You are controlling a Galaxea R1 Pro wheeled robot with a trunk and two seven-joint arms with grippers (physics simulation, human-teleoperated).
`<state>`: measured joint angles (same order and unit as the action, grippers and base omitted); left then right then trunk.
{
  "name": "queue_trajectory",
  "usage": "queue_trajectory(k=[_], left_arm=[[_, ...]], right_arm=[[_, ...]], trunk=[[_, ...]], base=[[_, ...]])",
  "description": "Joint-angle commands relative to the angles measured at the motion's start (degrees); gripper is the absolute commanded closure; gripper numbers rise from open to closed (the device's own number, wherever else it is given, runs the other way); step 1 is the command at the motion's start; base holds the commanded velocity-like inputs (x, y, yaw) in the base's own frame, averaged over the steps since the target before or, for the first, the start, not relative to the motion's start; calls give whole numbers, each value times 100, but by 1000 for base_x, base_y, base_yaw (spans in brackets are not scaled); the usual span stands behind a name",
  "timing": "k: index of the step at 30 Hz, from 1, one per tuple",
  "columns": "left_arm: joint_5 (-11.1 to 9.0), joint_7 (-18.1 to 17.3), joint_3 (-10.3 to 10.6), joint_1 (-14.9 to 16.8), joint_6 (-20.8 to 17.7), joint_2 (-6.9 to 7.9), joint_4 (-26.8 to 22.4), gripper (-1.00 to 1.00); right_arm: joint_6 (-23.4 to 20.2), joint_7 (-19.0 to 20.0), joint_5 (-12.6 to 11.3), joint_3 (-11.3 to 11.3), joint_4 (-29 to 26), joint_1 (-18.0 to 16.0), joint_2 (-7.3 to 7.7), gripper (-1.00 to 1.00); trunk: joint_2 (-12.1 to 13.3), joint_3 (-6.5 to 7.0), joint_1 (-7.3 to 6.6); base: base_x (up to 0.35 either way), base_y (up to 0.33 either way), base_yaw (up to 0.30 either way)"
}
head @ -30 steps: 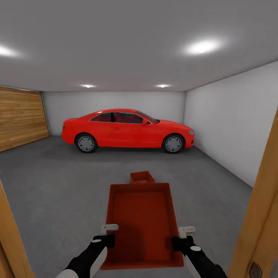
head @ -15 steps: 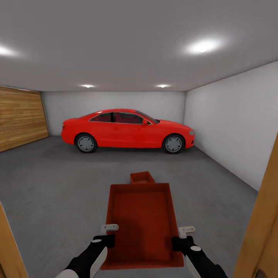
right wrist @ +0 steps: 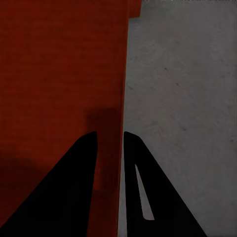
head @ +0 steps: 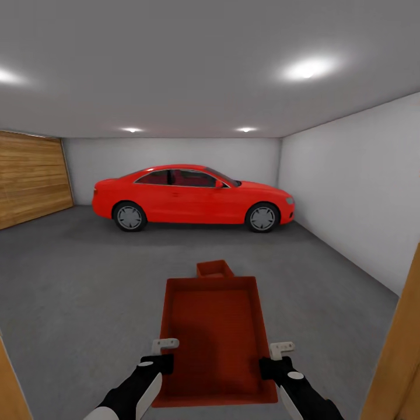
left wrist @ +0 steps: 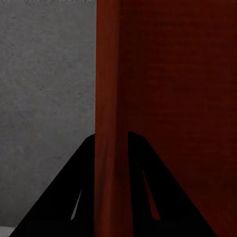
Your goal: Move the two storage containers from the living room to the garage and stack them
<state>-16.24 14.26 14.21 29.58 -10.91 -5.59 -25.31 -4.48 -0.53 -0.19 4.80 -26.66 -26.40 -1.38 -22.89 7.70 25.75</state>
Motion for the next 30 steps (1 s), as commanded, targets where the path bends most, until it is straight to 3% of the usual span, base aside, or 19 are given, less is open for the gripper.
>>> queue_trajectory(k=[1, 30], left_arm=[[54, 60, 3, 3, -31, -441, -53, 100], [57, 58, 3, 1, -25, -441, -53, 100]], right_arm=[[-36, -9, -7, 3, 5, 3, -389, 100], [-36, -9, -7, 3, 6, 3, -389, 100]], trunk=[[-4, -3, 4], [-4, -3, 4]], base=[[246, 0, 0], [98, 3, 0]])
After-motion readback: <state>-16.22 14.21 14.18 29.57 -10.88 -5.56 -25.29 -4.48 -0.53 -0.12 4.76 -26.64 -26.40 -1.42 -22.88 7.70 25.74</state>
